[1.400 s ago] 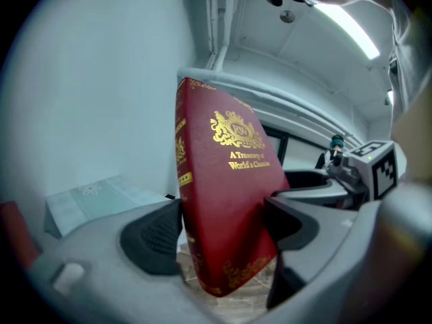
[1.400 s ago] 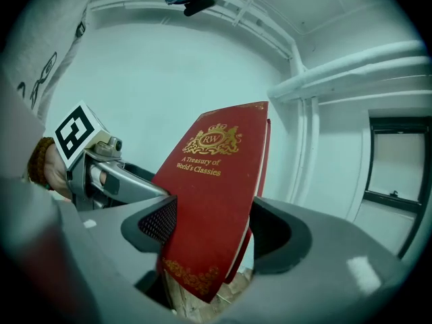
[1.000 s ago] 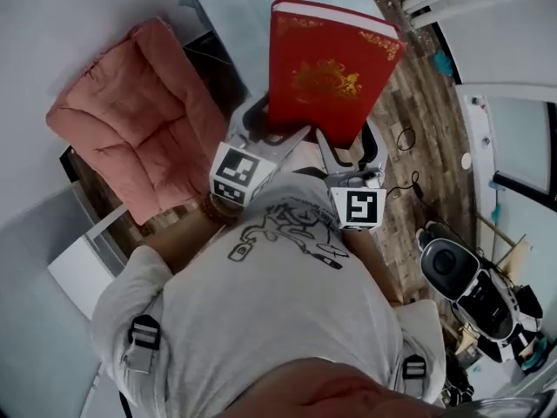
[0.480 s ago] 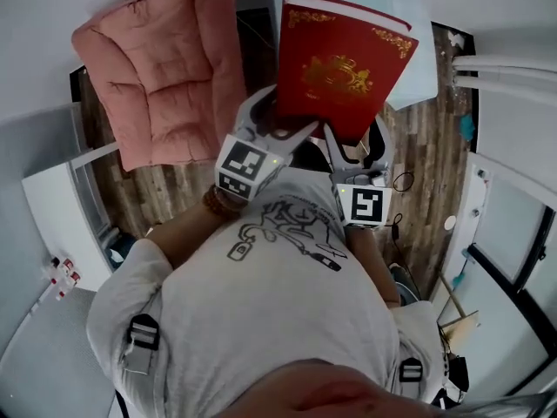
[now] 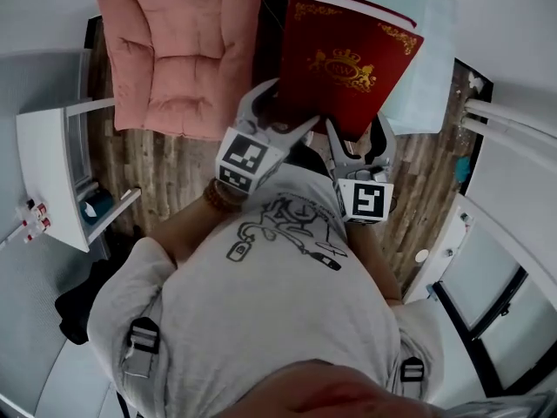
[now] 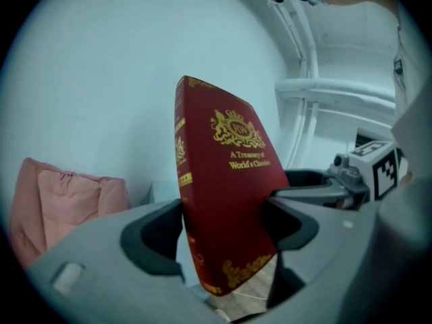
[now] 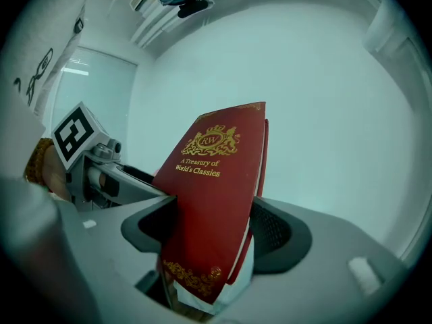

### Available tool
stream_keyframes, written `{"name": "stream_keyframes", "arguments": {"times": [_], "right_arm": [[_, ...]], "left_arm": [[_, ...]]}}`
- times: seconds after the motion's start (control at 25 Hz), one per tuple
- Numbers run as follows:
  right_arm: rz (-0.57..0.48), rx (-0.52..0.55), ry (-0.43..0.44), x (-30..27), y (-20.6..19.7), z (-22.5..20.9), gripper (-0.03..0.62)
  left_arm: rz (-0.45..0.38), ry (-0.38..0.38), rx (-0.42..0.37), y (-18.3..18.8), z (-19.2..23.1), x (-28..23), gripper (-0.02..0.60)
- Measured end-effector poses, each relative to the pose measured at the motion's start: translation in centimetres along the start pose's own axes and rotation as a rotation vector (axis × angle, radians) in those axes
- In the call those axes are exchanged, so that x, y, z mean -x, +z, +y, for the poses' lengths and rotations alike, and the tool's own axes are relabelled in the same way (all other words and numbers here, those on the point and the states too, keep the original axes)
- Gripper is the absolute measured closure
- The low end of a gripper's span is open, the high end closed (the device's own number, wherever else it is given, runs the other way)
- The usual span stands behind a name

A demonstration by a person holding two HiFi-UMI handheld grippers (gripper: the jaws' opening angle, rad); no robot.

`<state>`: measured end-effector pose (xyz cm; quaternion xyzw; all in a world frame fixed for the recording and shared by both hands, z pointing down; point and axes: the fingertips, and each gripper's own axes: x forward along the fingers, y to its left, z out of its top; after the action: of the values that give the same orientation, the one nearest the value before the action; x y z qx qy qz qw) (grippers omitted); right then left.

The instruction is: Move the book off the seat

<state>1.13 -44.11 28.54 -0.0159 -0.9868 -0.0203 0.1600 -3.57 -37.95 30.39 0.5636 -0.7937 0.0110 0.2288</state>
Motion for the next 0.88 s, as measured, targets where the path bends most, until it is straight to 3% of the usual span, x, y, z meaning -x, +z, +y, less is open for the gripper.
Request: {"name": "stream_keyframes", "arguments": {"times": [0.36, 0.6, 0.88], "right_arm": [[-0.008, -0.001, 0.062, -1.4, -1.9, -0.5, 0.252], [0.037, -0.041, 0.059, -6.5, -4.6, -4.6, 0.252], [0.109, -0.096, 0.073, -10.6, -8.5, -5.9, 0.252]], "left_arm": [[0.010, 0.037, 0.015, -2.0, 0.8, -1.2, 0.209], [0.062, 0.022, 0.041, -2.9, 4.1, -7.4, 0.210], [0.104, -0.002, 0.090, -6.0, 7.2, -11.2, 0.212]]}}
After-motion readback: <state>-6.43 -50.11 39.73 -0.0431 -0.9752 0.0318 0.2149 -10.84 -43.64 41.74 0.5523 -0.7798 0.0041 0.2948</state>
